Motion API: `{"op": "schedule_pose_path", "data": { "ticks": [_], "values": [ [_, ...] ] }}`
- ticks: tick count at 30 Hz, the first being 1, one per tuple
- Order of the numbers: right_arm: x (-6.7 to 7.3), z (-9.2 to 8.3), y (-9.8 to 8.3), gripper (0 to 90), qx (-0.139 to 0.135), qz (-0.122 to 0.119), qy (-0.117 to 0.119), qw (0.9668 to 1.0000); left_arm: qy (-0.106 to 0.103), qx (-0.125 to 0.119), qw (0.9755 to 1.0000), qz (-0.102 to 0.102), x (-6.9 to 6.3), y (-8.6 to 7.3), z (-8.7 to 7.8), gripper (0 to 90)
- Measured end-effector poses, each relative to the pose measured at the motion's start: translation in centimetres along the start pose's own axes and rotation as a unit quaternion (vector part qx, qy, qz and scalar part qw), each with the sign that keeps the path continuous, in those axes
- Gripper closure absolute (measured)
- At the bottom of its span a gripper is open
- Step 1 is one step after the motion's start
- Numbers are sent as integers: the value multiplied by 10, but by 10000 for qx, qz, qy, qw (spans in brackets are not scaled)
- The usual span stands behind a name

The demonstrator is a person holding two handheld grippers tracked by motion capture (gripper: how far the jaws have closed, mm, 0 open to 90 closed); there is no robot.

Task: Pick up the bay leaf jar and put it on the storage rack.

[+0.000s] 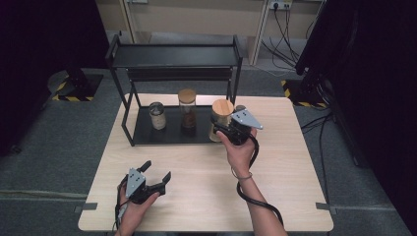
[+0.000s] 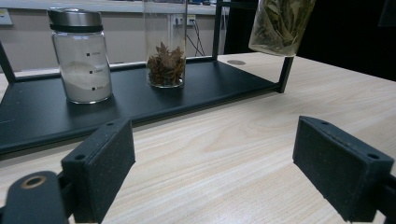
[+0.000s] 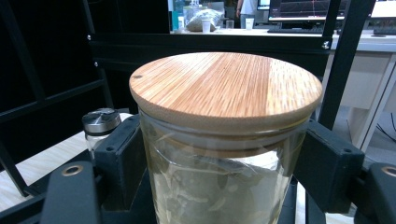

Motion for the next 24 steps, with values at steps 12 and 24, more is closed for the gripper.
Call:
{"op": "schedule_pose_path", "data": {
  "ticks": [12, 24],
  "values": [
    [-3, 15, 4, 253, 67, 43, -45, 10000, 0, -1, 10000, -13, 0, 0, 0, 125],
    [-8, 31, 9, 253, 157, 69, -117, 9998, -4, -2, 10000, -12, 0, 0, 0, 125]
  ]
}}
Point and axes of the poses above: each handheld gripper's, and its own axes: z roughly forward along the jaws, y roughly out of its top, x roughly to its left, the point moved 5 cm from there along z, roughly forward along the jaws, and after that the axes turned 8 degrees about x, right-handed, at the moved point
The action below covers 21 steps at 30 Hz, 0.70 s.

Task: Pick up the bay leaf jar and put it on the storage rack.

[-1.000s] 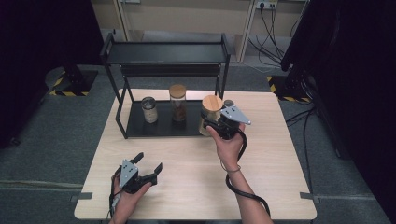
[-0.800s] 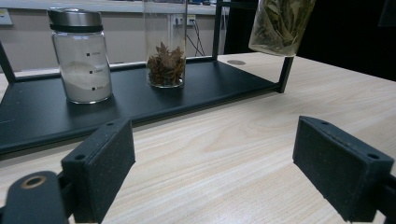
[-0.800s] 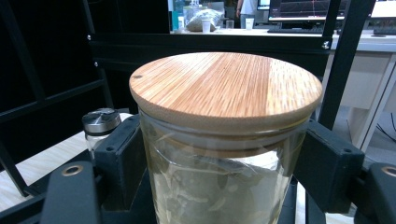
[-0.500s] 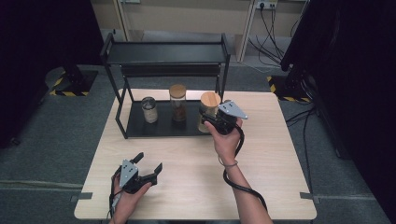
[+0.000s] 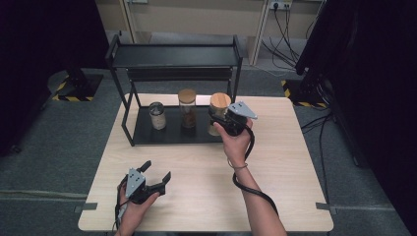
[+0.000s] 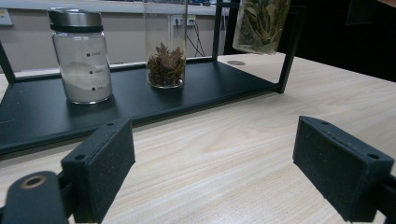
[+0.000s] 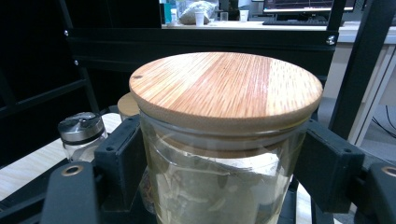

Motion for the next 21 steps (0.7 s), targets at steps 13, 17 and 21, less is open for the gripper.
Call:
{"op": "schedule_pose_path", "data": {
  "ticks": [13, 17, 21],
  "values": [
    [-4, 20, 4, 253, 105, 41, -98, 9999, -7, -2, 10000, 8, 0, 0, 0, 124],
    [-5, 25, 5, 253, 125, 47, -117, 9998, -6, -3, 10000, 26, 0, 0, 0, 125],
    [-5, 29, 6, 253, 148, 52, -138, 9998, -11, -4, 10000, 24, 0, 0, 0, 124]
  ]
}}
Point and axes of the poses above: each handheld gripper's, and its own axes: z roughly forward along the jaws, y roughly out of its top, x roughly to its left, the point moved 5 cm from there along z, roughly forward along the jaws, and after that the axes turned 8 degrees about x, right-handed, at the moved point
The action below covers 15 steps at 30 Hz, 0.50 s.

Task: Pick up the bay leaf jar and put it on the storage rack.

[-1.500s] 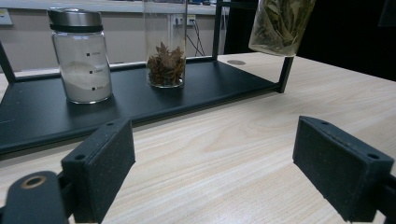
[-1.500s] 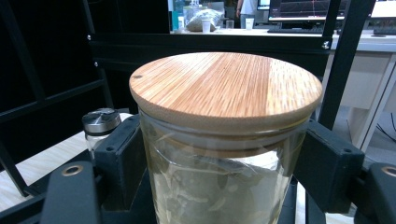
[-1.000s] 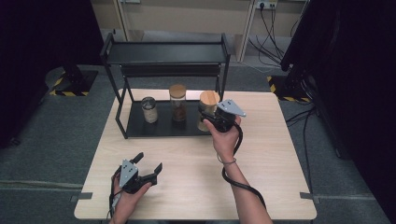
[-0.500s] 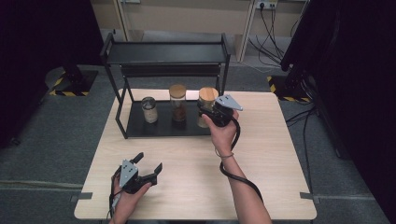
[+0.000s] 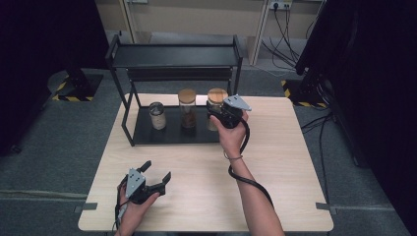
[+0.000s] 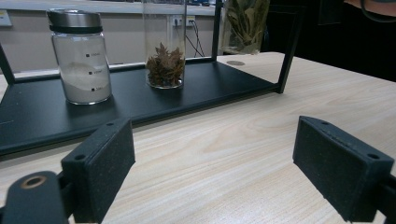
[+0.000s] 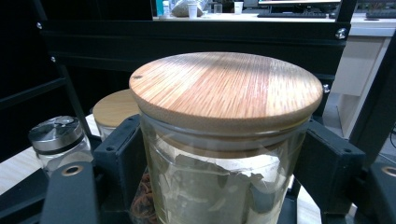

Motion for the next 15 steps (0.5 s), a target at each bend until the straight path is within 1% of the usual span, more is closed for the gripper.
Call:
{"op": "schedule_pose_path", "data": {
  "ticks": [15],
  "values": [
    [0, 21, 2, 253, 143, -33, -90, 9999, -2, -14, 10000, 27, -1, 0, 0, 125]
  ]
}}
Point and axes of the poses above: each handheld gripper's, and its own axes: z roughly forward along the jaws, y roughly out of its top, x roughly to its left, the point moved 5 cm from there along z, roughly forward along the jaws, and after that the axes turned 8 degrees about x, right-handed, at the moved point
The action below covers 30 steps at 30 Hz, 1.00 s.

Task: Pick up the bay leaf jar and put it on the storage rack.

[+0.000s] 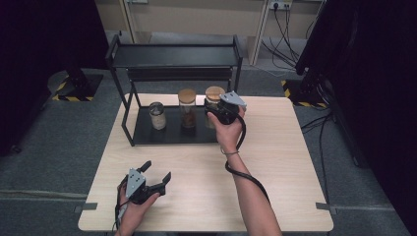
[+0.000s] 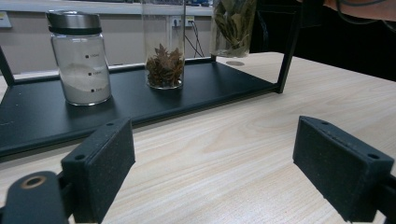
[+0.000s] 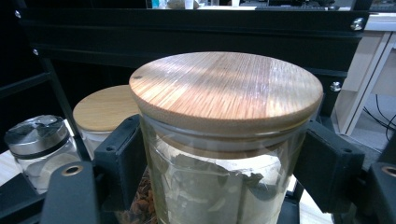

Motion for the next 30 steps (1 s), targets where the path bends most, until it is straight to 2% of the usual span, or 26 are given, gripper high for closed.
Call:
{"op": "schedule_pose_path", "data": {
  "ticks": [11, 15, 28, 30],
  "values": [
    [-5, 15, 0, 253, 123, 44, -94, 9999, -8, -9, 10000, 1, 0, 0, 0, 124],
    [-3, 17, 1, 253, 113, 16, -88, 9999, -6, -1, 10000, 3, 0, 0, 0, 124],
    [-2, 33, 0, 253, 206, 156, -169, 9995, -17, -24, 10000, -18, 0, 0, 0, 124],
    [-2, 34, 0, 253, 195, 171, -243, 9994, -19, -21, 10000, -15, 0, 0, 0, 124]
  ]
}}
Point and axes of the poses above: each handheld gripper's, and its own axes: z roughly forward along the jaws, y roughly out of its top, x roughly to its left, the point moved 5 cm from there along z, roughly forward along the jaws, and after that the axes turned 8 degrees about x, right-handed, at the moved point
